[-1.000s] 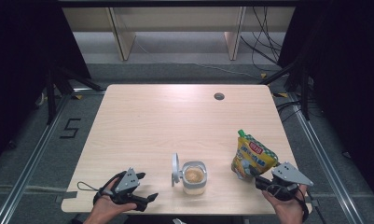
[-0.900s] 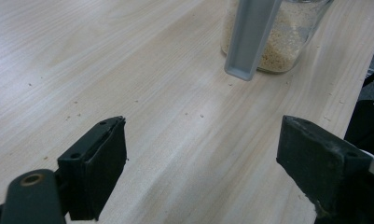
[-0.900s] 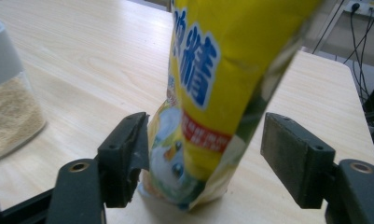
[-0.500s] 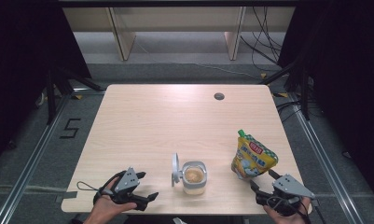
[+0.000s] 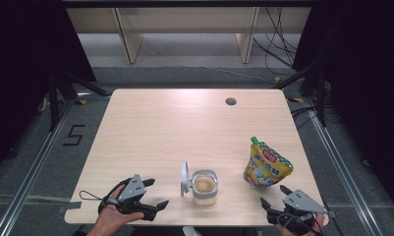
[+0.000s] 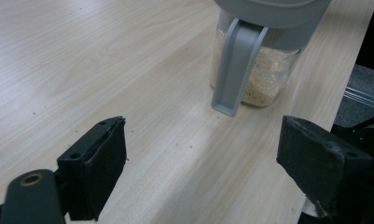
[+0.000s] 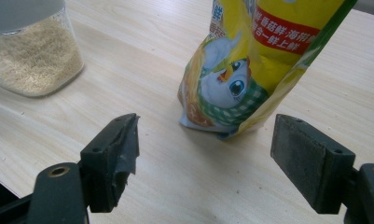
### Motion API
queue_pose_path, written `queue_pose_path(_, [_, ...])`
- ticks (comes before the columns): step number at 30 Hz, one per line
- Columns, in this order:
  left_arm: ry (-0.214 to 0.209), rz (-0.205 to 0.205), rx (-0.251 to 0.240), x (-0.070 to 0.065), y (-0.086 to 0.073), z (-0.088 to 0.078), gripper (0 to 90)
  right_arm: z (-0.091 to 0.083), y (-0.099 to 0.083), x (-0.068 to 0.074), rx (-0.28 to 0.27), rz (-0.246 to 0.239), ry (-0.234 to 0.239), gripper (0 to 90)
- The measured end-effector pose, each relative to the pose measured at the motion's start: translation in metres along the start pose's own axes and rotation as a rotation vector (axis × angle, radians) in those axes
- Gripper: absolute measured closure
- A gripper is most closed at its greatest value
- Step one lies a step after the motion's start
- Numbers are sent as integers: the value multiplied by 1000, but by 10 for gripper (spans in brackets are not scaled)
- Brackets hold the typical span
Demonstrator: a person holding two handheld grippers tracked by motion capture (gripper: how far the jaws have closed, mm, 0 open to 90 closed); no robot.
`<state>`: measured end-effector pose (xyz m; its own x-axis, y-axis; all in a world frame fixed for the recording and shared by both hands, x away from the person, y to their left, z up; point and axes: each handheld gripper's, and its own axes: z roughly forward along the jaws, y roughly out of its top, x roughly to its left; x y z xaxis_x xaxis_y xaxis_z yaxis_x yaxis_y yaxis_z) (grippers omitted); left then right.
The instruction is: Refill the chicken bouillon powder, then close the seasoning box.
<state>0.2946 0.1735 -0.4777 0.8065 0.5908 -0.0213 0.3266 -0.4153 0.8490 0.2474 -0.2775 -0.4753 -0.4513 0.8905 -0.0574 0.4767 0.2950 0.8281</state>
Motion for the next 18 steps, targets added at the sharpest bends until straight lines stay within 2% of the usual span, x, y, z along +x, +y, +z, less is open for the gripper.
queue_pose_path(2, [-4,15,-4,-2,3,-1,158,0,0,0,-3,-7,-3,251])
queue_pose_path(4, [-21,13,-24,-6,7,-1,168,1,0,-3,-21,-27,7,252])
queue_pose_path(5, [-18,19,-17,-7,8,-2,179,1,0,-3,-19,-27,7,252])
queue_pose_path(6, [-37,15,-28,-9,10,-2,192,1,0,-2,-19,-24,7,252])
queue_pose_path(7, [-38,19,-33,-10,11,-2,217,1,0,0,-8,-3,2,252])
queue_pose_path(8, [-48,39,-16,-10,13,-3,232,0,0,0,-2,-7,-1,252])
queue_pose_path(9, [-45,50,-20,-12,14,-4,269,1,0,-3,-22,-46,-2,252])
queue_pose_path(10, [-51,51,-28,-13,16,-3,298,1,0,-3,-14,-31,13,253])
queue_pose_path(11, [-51,76,-21,-14,17,-3,339,3,0,-3,-17,-24,39,257])
queue_pose_path(13, [-56,81,-33,-16,20,-4,455,3,0,-2,-10,-41,32,258])
queue_pose_path(15, [-60,97,-47,-16,23,-5,561,3,0,-1,-13,-37,25,263])
queue_pose_path(16, [-56,104,-51,-16,25,-6,599,3,0,-3,-25,-63,4,264])
queue_pose_path(17, [-60,103,-57,-17,26,-6,648,2,0,-2,-14,-45,14,264])
queue_pose_path(18, [-64,122,-52,-17,29,-6,686,2,0,-1,-9,-40,19,266])
